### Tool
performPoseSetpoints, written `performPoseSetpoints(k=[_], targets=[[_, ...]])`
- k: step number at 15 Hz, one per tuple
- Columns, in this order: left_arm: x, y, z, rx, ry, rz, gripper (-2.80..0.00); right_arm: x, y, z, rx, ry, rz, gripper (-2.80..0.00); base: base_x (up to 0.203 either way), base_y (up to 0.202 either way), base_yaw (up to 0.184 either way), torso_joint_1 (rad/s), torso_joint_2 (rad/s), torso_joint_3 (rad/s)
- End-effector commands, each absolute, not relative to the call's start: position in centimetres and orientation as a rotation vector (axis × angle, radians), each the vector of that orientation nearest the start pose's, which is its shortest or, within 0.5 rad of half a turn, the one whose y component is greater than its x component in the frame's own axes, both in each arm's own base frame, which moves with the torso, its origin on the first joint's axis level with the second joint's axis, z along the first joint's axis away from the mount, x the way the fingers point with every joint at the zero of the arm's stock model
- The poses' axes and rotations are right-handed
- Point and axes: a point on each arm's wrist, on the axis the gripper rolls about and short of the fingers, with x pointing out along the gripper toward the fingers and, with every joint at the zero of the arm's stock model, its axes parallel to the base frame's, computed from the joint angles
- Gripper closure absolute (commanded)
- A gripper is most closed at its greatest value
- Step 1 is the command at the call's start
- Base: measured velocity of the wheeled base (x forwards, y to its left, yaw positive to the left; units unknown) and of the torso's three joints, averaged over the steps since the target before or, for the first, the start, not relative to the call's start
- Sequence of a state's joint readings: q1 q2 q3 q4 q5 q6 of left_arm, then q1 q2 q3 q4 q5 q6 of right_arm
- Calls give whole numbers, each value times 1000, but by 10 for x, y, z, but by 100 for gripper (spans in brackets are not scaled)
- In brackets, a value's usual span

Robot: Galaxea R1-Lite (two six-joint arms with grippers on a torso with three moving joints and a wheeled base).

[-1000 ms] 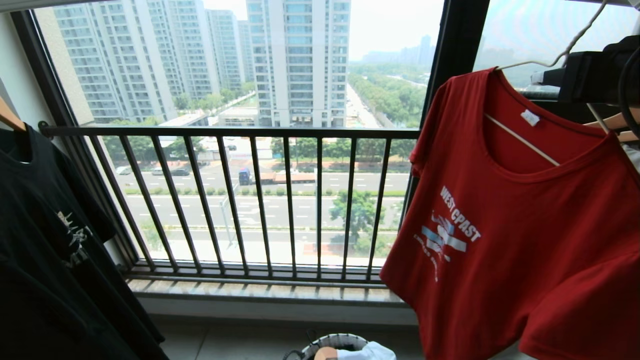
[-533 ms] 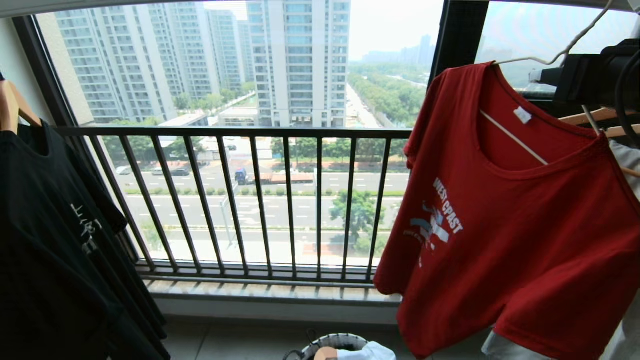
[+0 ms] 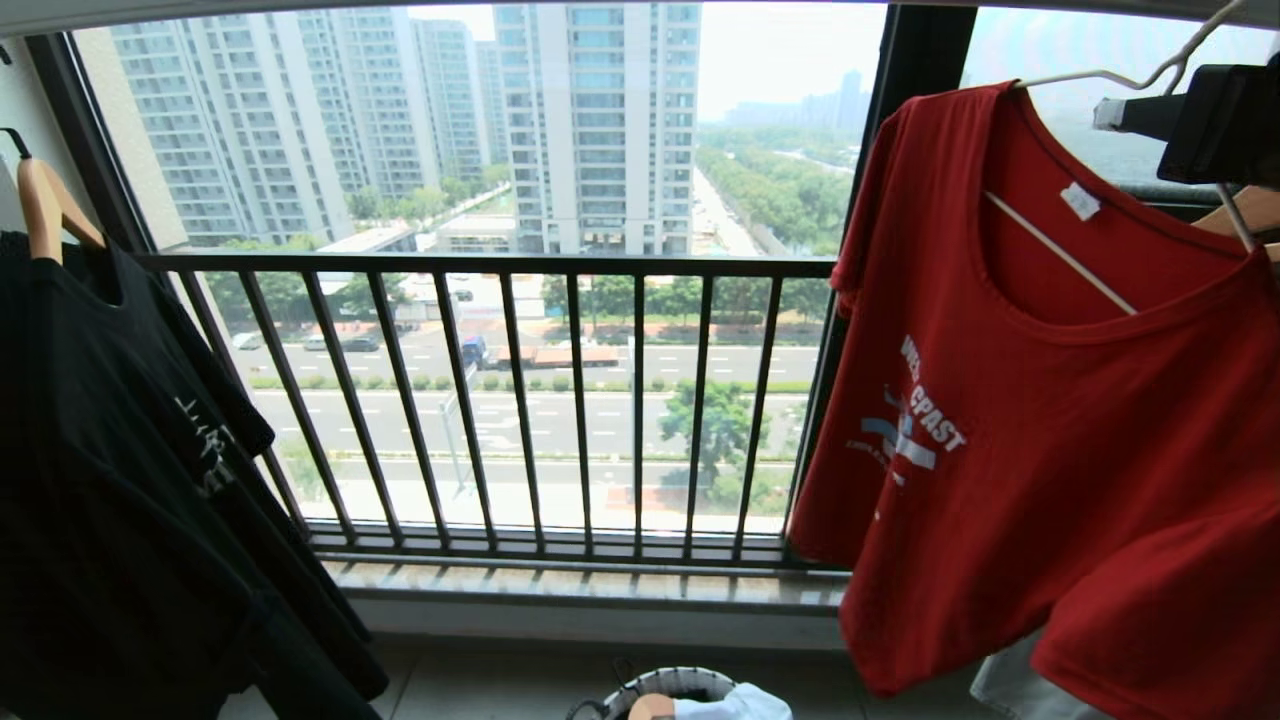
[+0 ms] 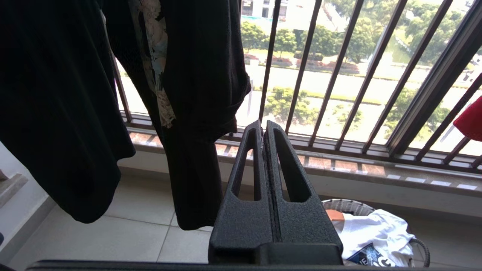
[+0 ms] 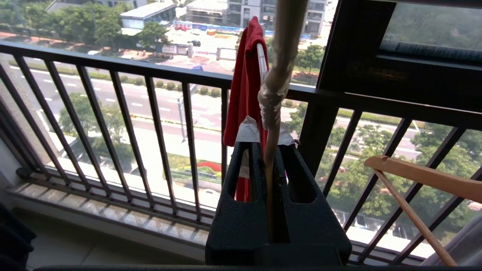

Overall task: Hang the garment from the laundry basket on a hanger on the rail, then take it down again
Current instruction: Take the clothes off the clothes rack

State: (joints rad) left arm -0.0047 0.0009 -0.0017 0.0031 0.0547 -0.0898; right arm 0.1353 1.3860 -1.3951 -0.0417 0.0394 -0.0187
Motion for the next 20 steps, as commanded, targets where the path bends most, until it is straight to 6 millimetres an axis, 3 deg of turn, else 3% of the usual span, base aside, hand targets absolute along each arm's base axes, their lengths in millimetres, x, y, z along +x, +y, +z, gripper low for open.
performPoseSetpoints(k=[1, 5, 8, 15, 20], targets=[[-23, 1, 76, -90, 1, 51, 0, 201, 31, 381, -16, -77, 186, 0, 0, 0, 0, 0, 0, 0], [-23, 1, 76, -90, 1, 51, 0, 200, 36, 347, -24, 39, 231, 0, 0, 0, 0, 0, 0, 0], [-23, 1, 76, -90, 1, 49, 0, 211, 50, 322, -13, 136, 390, 0, 0, 0, 0, 0, 0, 0], [-23, 1, 76, -90, 1, 51, 0, 223, 67, 316, 34, 174, 604, 0, 0, 0, 0, 0, 0, 0], [-23, 1, 76, -90, 1, 51, 0, 222, 75, 314, 32, 185, 646, 0, 0, 0, 0, 0, 0, 0]])
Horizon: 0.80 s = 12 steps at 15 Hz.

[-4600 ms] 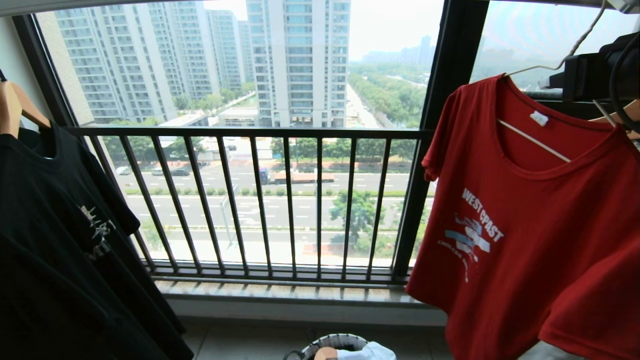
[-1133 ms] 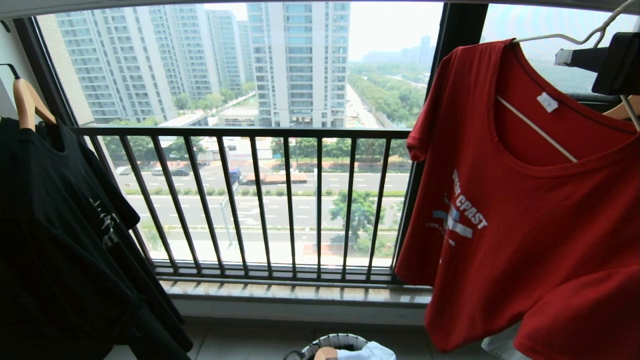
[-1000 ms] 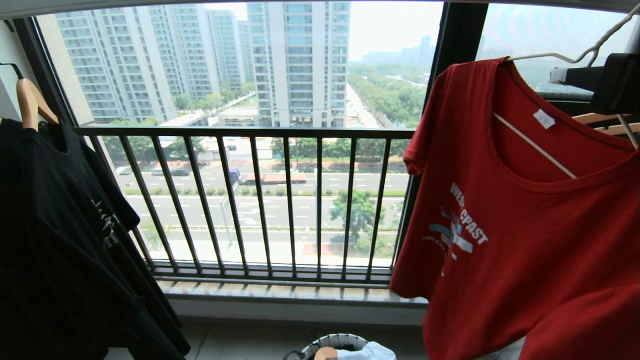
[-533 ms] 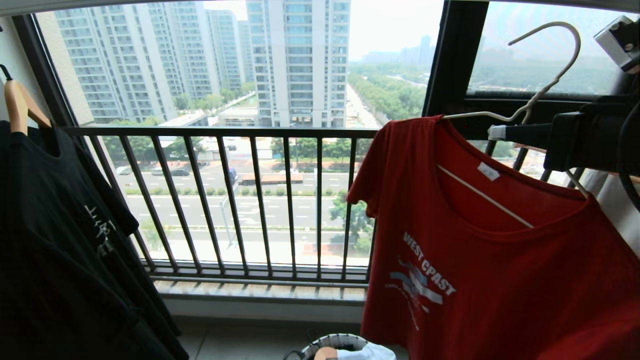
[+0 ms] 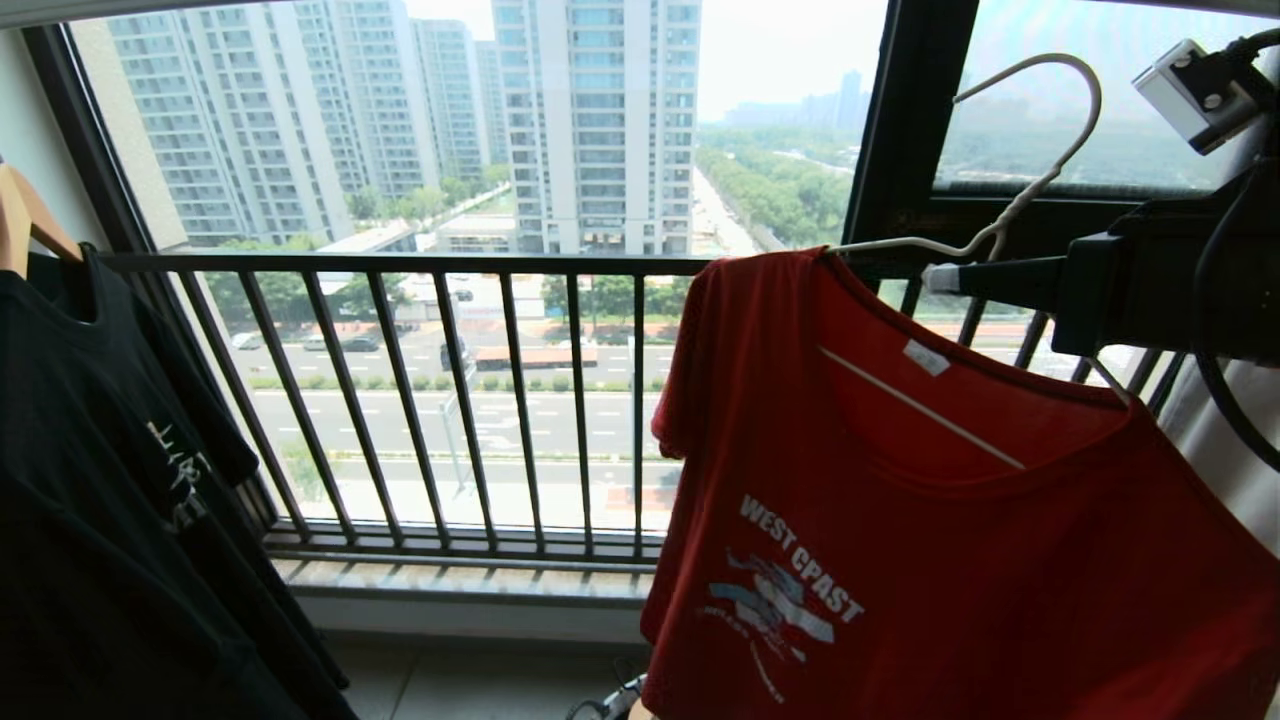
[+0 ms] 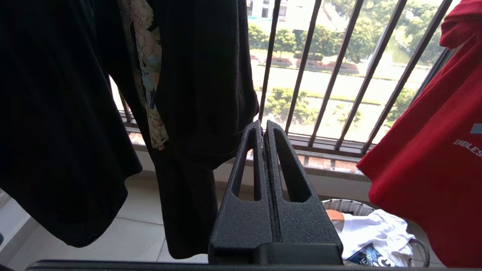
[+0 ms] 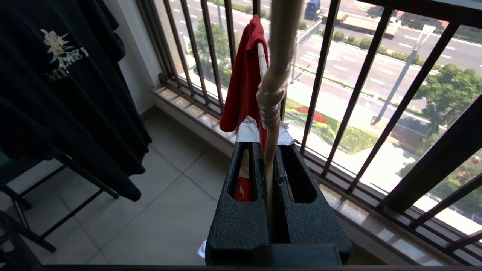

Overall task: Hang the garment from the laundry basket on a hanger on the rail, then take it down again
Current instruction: Take the clothes off the clothes rack

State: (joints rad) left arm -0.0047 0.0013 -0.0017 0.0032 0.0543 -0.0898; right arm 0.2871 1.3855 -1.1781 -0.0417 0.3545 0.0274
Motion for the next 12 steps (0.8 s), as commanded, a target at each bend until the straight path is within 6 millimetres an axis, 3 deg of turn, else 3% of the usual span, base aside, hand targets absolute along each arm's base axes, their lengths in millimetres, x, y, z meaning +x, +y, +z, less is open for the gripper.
performPoseSetpoints(k=[1, 7, 10, 12], targets=[[-23, 1, 76, -90, 1, 51, 0, 224, 77, 312, 32, 192, 649, 0, 0, 0, 0, 0, 0, 0], [-24, 1, 79, -61, 4, 49, 0, 230, 84, 304, 31, 223, 672, 0, 0, 0, 0, 0, 0, 0], [-18, 1, 135, -70, 2, 9, 0, 232, 91, 300, 28, 243, 695, 0, 0, 0, 0, 0, 0, 0], [1, -1, 181, -76, 36, -83, 0, 232, 93, 299, 30, 246, 700, 0, 0, 0, 0, 0, 0, 0]])
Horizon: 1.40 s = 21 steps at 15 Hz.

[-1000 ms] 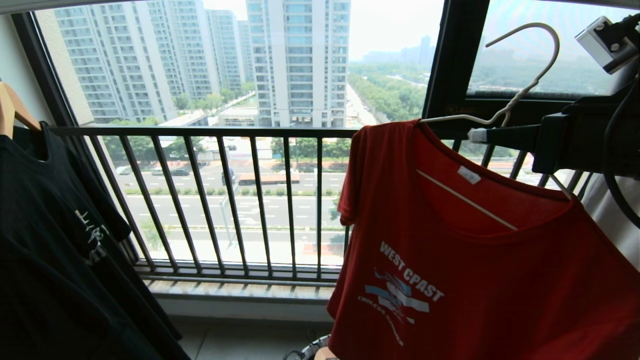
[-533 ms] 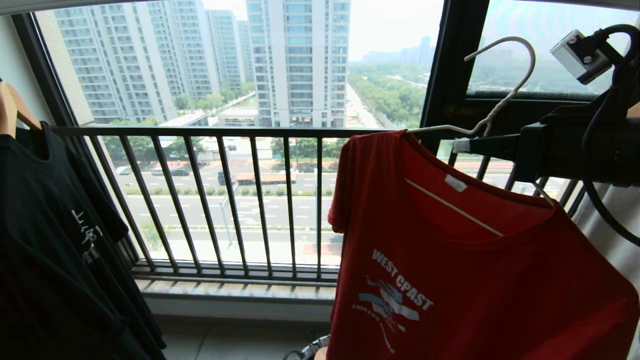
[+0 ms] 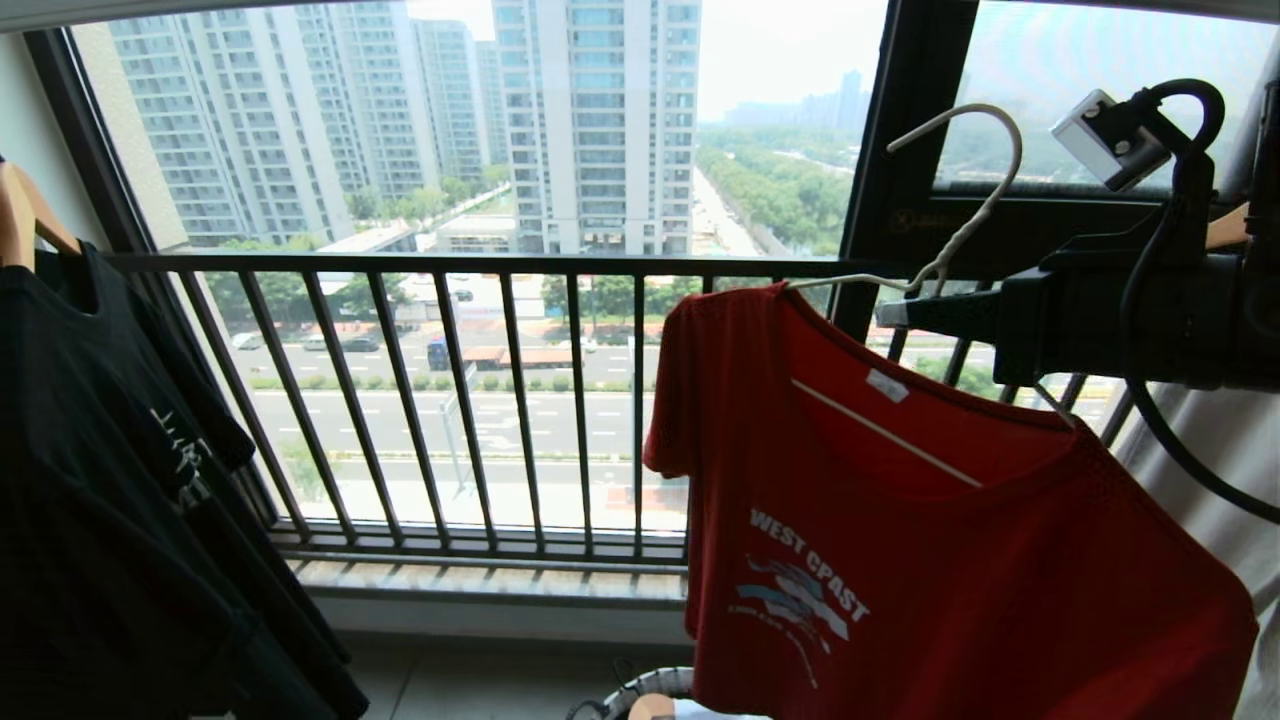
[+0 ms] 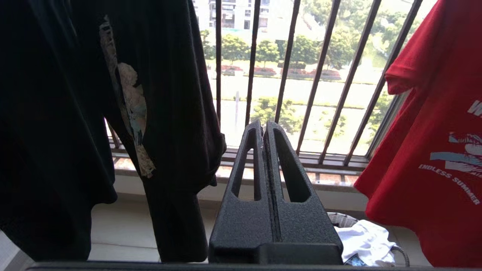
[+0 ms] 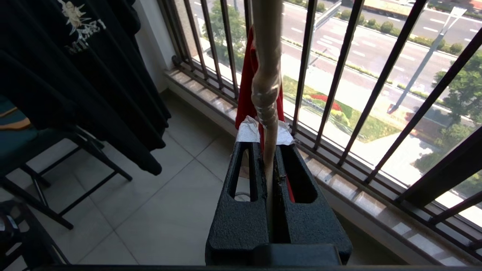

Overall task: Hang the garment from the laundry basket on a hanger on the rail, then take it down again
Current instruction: Take the clothes off the clothes rack

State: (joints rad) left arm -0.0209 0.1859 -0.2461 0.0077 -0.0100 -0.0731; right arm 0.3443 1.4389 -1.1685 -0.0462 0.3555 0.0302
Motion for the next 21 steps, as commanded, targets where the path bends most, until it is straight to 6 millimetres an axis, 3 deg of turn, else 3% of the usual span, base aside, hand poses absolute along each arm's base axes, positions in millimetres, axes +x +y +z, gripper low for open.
performPoseSetpoints(k=[1, 3, 5, 7, 9, 12, 15, 16, 17, 21], targets=[[15, -3, 202, -80, 59, -145, 0, 231, 93, 300, 32, 245, 700, 0, 0, 0, 0, 0, 0, 0], [54, -9, 236, -93, 135, -303, 0, 232, 93, 299, 33, 247, 701, 0, 0, 0, 0, 0, 0, 0], [103, -20, 255, -113, 238, -475, 0, 236, 95, 296, 45, 262, 698, 0, 0, 0, 0, 0, 0, 0], [154, -44, 264, -126, 335, -634, 0, 242, 97, 296, 94, 284, 692, 0, 0, 0, 0, 0, 0, 0], [197, -82, 271, -139, 401, -788, 0, 245, 102, 295, 129, 301, 696, 0, 0, 0, 0, 0, 0, 0], [215, -137, 289, -185, 430, -975, 0, 242, 105, 298, 144, 299, 707, 0, 0, 0, 0, 0, 0, 0], [223, -160, 274, -172, 512, -935, 0, 234, 118, 303, 201, 315, 747, 0, 0, 0, 0, 0, 0, 0], [225, -167, 274, -161, 510, -903, -198, 232, 123, 302, 200, 323, 748, 0, 0, 0, 0, 0, 0, 0], [223, -173, 276, -164, 502, -864, -280, 230, 128, 301, 197, 327, 746, 0, 0, 0, 0, 0, 0, 0], [212, -202, 290, -247, 451, -672, -280, 219, 144, 301, 192, 335, 753, 0, 0, 0, 0, 0, 0, 0]])
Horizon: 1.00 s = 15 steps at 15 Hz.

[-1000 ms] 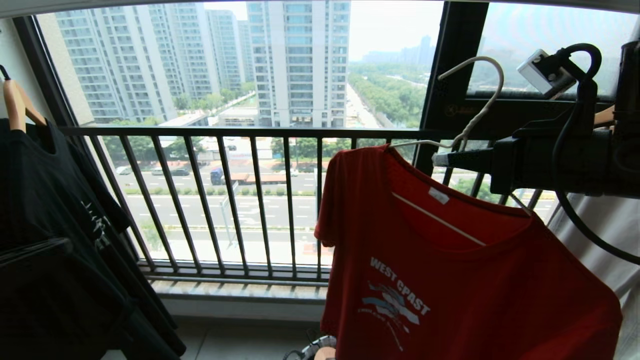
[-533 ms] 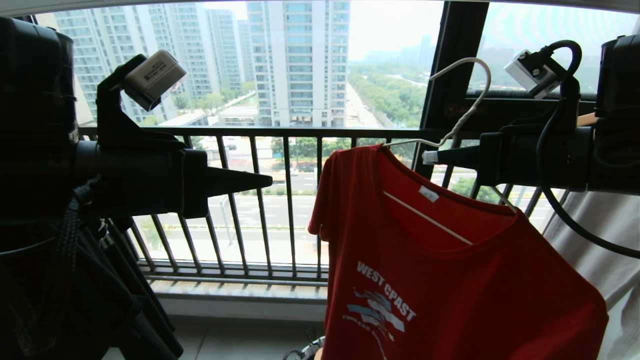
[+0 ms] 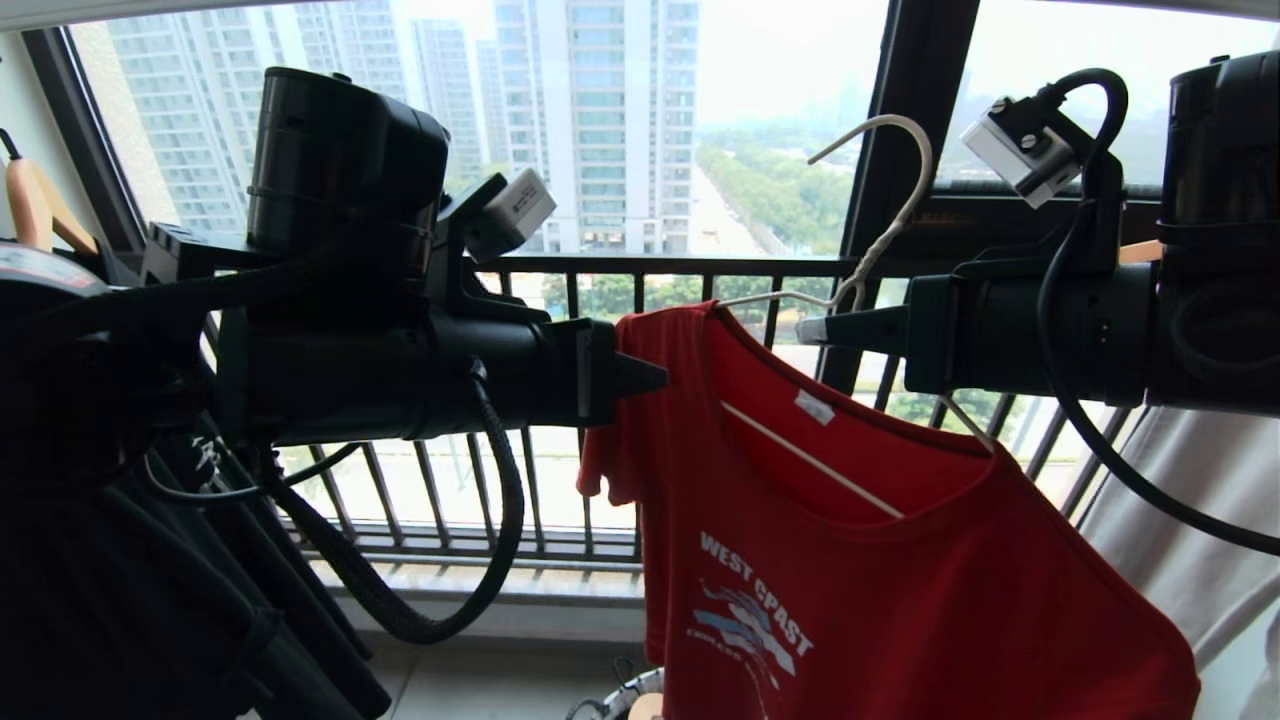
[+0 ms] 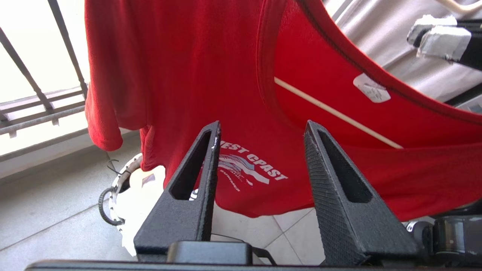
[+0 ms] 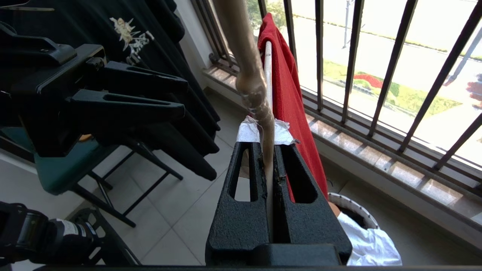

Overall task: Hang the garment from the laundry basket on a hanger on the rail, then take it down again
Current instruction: Take the clothes off the clothes rack

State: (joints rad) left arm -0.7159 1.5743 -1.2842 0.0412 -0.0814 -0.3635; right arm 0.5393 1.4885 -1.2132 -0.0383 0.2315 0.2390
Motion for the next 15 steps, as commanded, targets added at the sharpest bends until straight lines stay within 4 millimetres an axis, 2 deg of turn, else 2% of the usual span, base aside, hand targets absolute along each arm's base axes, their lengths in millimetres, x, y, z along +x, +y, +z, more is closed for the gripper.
performPoseSetpoints(k=[1, 5, 15], targets=[[210, -207, 292, -250, 430, -620, -280, 215, 149, 301, 203, 341, 763, 0, 0, 0, 0, 0, 0, 0], [214, -227, 282, -201, 398, -455, -280, 208, 156, 302, 201, 340, 770, 0, 0, 0, 0, 0, 0, 0], [227, -237, 270, -142, 380, -323, -280, 197, 154, 306, 201, 323, 794, 0, 0, 0, 0, 0, 0, 0]])
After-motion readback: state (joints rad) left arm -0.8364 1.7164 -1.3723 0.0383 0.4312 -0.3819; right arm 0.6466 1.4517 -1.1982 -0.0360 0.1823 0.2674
